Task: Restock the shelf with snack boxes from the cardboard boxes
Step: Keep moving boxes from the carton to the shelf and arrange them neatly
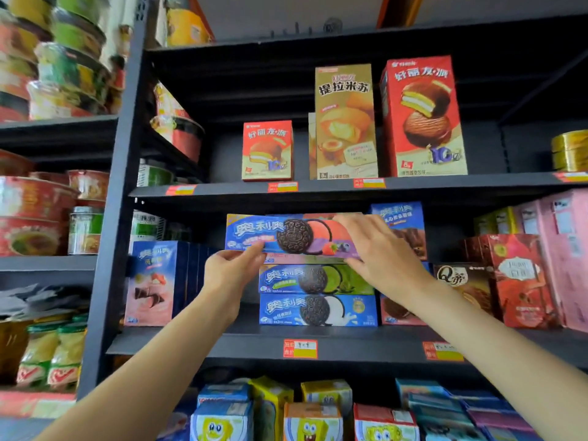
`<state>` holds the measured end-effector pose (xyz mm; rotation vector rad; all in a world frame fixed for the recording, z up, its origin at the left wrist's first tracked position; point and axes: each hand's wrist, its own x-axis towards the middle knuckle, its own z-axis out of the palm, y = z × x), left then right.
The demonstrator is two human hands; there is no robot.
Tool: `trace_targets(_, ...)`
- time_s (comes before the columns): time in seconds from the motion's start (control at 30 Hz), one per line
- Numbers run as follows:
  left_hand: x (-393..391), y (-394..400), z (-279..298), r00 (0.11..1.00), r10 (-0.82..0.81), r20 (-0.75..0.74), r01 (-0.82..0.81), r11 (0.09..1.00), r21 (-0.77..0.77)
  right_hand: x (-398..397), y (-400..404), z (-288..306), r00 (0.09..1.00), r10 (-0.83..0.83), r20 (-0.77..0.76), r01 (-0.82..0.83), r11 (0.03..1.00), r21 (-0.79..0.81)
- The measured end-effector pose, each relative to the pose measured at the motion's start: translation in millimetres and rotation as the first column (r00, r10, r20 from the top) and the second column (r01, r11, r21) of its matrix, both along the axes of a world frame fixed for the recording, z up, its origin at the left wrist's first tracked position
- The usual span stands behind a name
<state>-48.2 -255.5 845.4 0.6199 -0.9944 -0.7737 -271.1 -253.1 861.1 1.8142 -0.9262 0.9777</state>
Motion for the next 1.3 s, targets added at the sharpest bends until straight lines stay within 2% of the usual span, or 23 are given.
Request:
trace_targets(0.07,6.8,-12.2,5.8,0.986,0.164,-0.017,-0.165,0.986,-0.028,-10.1,-12.5,6.0,1.0,0.018,-0.008,-0.019,0.997,-0.078)
trace_targets(0.17,5.6,-21.3,15.0,0.944,0.318,0.086,-0.312,0.947,-0.076,-15.9,-28.8,16.5,1.0,-0.004,-0.031,-0.002,0.985,-0.173)
trace_targets(0.37,-2.1,-47.9,28.6,0.856,0.48,0.19,-0.472,0.877,-0.088,-17.3,-56.9,31.4,0.991,-0.117,-0.06,0.095,0.954,-0.286)
trace_targets(0.67,-5.8,-65.7,32.0,0.788,0.539,0.297,-0.528,0.84,-0.123,-24.1,-80.3,33.7,0.989,-0.129,-0.071,0.106,0.959,-0.262)
trace_targets(0.83,-3.8,-69.7,44.6,0.602,0.568,0.561,-0.587,0.791,-0.17,-27.6,-85.5,31.2,0.981,-0.174,-0.091,0.14,0.945,-0.295)
trace_targets(0.93,-9.3,-69.1,44.2,0.546,0.54,0.641,-0.577,0.797,-0.18,-29.7,-91.4,28.1,0.984,-0.151,-0.1,0.116,0.951,-0.288)
trace_targets(1.03,-13.6,-69.3,35.4,0.474,0.588,0.656,-0.599,0.761,-0.249,-31.9,-95.0,23.6,0.986,-0.13,-0.107,0.094,0.952,-0.291)
trace_targets(1.13,-15.4,-67.0,18.0,0.425,0.69,0.585,-0.614,0.695,-0.374,-27.3,-88.2,17.4,0.991,-0.09,-0.095,0.05,0.93,-0.365)
trace_targets(1.23,-10.8,-61.5,-8.0,0.337,0.78,0.528,-0.532,0.62,-0.577,1.1,-76.8,4.1,0.995,0.049,-0.09,-0.081,0.916,-0.393)
trace_targets(1.3,1.1,-52.0,-26.9,0.302,0.795,0.526,-0.486,0.603,-0.633,36.2,-68.8,-12.5,0.978,0.177,-0.109,-0.204,0.917,-0.343)
